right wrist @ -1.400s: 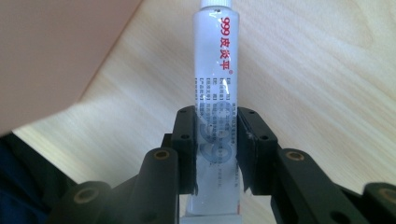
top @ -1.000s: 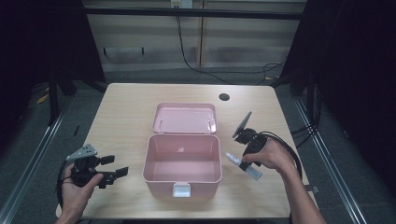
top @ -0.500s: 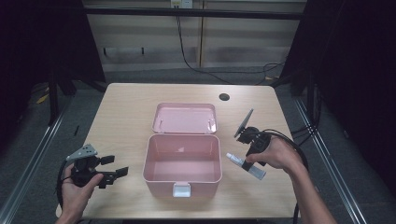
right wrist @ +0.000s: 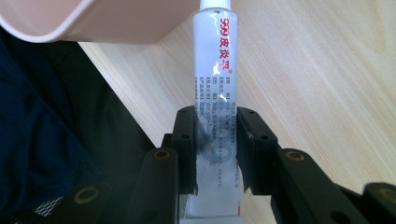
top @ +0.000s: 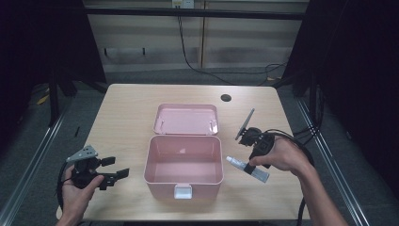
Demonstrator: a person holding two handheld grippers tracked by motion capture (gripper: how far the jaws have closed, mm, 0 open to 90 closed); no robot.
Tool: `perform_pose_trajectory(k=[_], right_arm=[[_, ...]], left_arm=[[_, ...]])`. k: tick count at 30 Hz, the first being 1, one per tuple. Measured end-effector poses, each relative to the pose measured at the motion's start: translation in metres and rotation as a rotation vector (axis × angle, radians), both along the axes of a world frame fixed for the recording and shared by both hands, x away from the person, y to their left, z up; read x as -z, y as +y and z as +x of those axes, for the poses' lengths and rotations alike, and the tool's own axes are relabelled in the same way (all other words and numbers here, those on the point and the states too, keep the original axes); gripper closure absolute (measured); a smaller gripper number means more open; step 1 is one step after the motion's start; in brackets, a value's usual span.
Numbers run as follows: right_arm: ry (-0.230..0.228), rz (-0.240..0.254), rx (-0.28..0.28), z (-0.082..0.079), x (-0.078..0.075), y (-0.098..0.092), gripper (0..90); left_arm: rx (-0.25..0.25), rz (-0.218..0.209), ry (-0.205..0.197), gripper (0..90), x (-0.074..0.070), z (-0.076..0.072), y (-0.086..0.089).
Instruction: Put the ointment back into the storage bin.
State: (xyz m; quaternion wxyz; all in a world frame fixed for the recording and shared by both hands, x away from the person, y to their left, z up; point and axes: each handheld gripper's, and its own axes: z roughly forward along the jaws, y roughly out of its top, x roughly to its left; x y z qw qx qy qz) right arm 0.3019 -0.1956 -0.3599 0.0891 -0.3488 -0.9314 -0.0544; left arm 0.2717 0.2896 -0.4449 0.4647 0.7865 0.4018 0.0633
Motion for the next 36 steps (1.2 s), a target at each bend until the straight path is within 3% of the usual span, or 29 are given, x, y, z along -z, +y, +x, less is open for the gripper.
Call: perform_pose_trajectory(k=[11,17,18,26,36], right_arm=[[-0.052,0.066,0.021,-0.007,-0.027,-0.016,70.7],[-0.052,0.074,-0.035,-0.012,-0.039,-0.014,70.6],[-0.053,0.099,-0.059,-0.013,-0.043,-0.011,70.7],[-0.075,0.127,-0.106,-0.012,-0.054,0.006,70.7],[-0.083,0.136,-0.209,-0.008,-0.063,0.036,70.7]], left_arm=[[0.003,0.009,0.0,16.4,0.0,0.0,0.0],[-0.001,0.006,0.001,16.4,0.0,0.0,0.0],[-0.001,0.006,0.0,16.5,0.0,0.0,0.0],[-0.004,0.002,0.001,16.4,0.0,0.0,0.0],[-0.004,0.001,-0.001,16.4,0.0,0.0,0.0]])
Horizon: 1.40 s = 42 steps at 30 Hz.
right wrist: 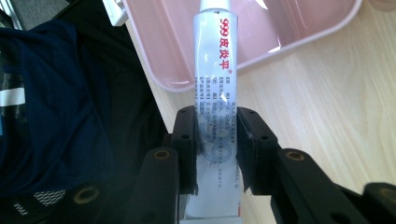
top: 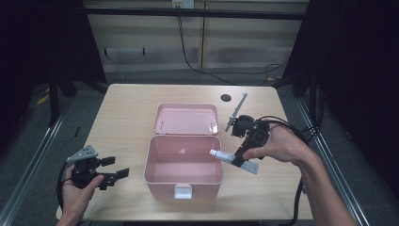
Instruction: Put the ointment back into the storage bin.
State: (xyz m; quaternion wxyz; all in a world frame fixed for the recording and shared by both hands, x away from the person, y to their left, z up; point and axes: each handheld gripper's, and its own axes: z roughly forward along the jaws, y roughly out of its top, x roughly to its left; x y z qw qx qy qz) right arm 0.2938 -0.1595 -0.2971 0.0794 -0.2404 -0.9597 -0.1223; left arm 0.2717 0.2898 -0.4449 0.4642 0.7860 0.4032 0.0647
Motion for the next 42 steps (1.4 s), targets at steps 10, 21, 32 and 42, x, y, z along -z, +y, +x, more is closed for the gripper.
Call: perform_pose_trajectory(k=[10,21,32,42], right_arm=[[0.007,0.0,-0.07,0.006,0.007,0.03,70.7],[0.027,0.002,-0.113,0.013,0.019,0.059,70.7],[0.06,-0.009,-0.178,0.019,0.038,0.092,70.7],[0.069,-0.008,-0.203,0.023,0.053,0.106,70.7]], left_arm=[[-0.005,0.0,0.0,16.4,0.0,0.0,0.0],[-0.006,-0.001,0.001,16.4,0.0,0.0,0.001],[-0.003,-0.003,0.001,16.4,0.0,0.0,0.001],[-0.006,-0.002,-0.001,16.4,0.0,0.0,0.001]])
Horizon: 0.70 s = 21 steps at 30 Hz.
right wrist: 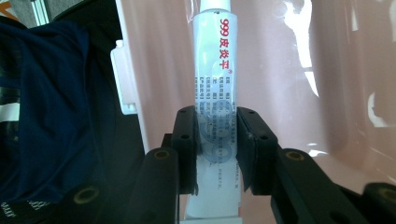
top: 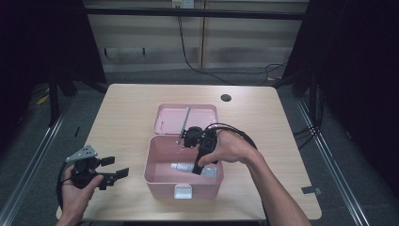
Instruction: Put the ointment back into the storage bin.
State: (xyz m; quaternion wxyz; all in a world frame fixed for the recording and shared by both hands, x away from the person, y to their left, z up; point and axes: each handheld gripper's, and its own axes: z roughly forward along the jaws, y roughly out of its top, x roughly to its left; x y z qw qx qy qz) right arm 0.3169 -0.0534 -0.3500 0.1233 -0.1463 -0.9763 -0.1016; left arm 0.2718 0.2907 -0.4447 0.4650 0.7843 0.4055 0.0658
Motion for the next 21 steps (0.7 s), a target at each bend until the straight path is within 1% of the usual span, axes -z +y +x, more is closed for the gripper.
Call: perform_pose_trajectory(k=[5,6,7,8,9,10,11,13,14,15,17,18,19,21], right_arm=[[0.007,0.002,-0.01,0.0,0.007,0.006,70.7],[0.01,-0.008,-0.019,0.0,0.01,0.01,70.7],[0.01,-0.008,-0.019,0.0,0.01,0.01,70.7],[0.009,0.0,-0.036,0.001,0.014,0.013,70.7],[0.009,0.0,-0.036,0.001,0.014,0.013,70.7],[0.02,0.0,-0.034,0.001,0.019,0.016,70.7],[0.02,0.0,-0.034,0.001,0.019,0.016,70.7],[0.032,-0.007,-0.044,0.001,0.025,0.02,70.7],[0.029,-0.007,-0.055,0.002,0.027,0.02,70.7],[0.036,-0.011,-0.047,0.002,0.028,0.021,70.7],[0.035,-0.001,-0.059,0.003,0.033,0.023,70.7],[0.041,-0.008,-0.056,0.003,0.034,0.024,70.7],[0.046,-0.016,-0.067,0.003,0.037,0.025,70.7],[0.048,-0.016,-0.066,0.003,0.038,0.026,70.7]], left_arm=[[0.003,-0.001,0.001,16.4,0.0,0.0,0.0],[0.002,-0.001,0.0,16.4,0.0,0.0,0.0],[0.0,-0.001,0.0,16.4,0.0,0.0,0.0],[0.001,-0.002,0.0,16.4,0.0,0.0,0.0],[0.001,-0.002,0.0,16.4,0.0,0.0,0.0],[0.002,-0.001,0.0,16.4,0.0,0.0,0.0],[0.002,-0.001,0.0,16.4,0.0,0.0,0.0],[0.001,-0.002,0.0,16.4,0.0,0.0,0.0],[0.001,-0.002,-0.001,16.4,0.0,0.0,0.0],[0.001,-0.001,0.0,16.4,0.0,0.0,0.0],[0.003,0.0,0.0,16.4,0.0,0.0,0.0],[0.003,-0.001,0.0,16.4,0.0,0.0,0.0],[0.005,-0.001,0.001,16.4,0.0,0.0,0.0],[0.004,0.0,0.001,16.4,0.0,0.0,0.0]])
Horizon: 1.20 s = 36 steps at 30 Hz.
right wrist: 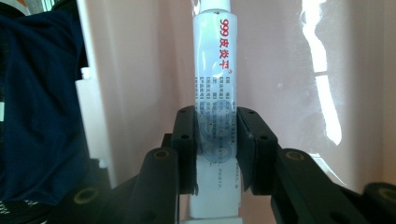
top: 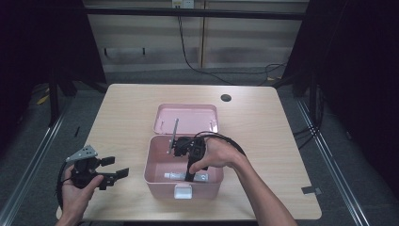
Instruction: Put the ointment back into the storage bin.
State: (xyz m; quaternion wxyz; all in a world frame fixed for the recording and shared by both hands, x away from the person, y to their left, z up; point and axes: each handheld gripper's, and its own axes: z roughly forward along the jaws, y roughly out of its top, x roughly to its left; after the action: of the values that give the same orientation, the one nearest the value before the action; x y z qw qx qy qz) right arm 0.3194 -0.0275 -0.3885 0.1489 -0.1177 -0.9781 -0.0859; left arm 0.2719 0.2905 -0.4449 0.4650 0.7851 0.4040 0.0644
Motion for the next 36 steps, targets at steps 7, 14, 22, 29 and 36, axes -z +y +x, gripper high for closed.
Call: perform_pose_trajectory(k=[7,14,22,29,36], right_arm=[[0.018,-0.005,-0.016,0.001,0.01,0.004,70.7],[0.034,-0.015,-0.02,0.002,0.017,0.008,70.7],[0.047,-0.017,-0.026,0.004,0.029,0.012,70.7],[0.057,-0.015,-0.044,0.004,0.037,0.019,70.6],[0.07,-0.024,-0.055,0.004,0.044,0.023,70.6]], left_arm=[[-0.002,-0.001,-0.002,16.4,0.0,0.0,0.0],[0.002,0.0,-0.003,16.4,0.0,0.0,0.0],[0.002,0.003,-0.003,16.6,0.0,0.0,-0.001],[0.004,0.003,0.0,16.6,0.0,0.0,-0.001],[0.004,0.002,0.0,16.6,0.0,0.0,-0.001]])
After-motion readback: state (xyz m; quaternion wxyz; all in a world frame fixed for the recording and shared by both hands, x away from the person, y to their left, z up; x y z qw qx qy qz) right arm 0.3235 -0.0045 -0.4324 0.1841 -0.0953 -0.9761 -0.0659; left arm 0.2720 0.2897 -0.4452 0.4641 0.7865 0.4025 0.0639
